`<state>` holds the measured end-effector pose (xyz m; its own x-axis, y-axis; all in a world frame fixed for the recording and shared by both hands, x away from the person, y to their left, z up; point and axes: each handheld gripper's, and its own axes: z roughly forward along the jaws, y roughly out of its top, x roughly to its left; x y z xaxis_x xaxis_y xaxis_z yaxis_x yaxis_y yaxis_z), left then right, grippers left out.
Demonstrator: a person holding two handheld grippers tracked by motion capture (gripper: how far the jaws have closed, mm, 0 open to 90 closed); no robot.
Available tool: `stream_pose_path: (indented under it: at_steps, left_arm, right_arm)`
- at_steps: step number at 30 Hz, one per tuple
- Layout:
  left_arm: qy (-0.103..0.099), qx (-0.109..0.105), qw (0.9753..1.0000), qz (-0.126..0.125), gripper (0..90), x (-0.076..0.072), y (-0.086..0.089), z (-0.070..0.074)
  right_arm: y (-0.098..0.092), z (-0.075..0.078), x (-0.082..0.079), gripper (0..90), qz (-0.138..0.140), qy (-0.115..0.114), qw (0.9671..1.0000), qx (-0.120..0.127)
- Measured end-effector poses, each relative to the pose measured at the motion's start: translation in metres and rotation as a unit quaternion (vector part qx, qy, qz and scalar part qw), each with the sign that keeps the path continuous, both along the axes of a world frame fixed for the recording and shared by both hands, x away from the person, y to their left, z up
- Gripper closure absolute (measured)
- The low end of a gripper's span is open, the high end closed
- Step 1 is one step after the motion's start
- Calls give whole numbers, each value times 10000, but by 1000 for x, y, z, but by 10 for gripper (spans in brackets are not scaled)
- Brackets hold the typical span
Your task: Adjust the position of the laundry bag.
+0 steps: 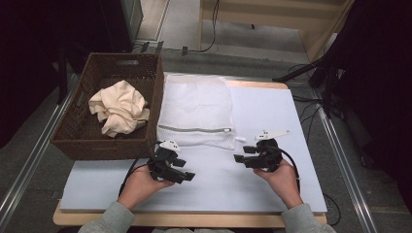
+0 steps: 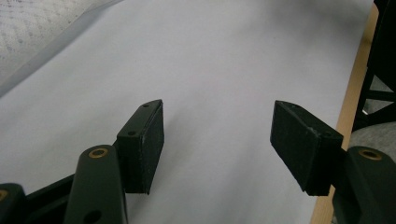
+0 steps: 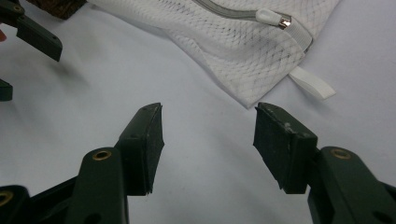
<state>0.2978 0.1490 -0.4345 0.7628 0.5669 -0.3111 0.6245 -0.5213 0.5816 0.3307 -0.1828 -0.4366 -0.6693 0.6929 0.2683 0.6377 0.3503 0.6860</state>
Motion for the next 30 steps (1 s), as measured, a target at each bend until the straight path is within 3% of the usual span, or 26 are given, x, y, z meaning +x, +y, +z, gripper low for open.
stream_pose_path:
  at_steps: [20,30]
  left_arm:
    - [55,-65,10000,-1,376,0,2,1]
    - [45,-106,9998,154,393,-8,13,4]
  right_arm:
    - [-1,1,3,446,-78,-24,10000,6]
    - [8,3,18,473,-218,-41,9998,2]
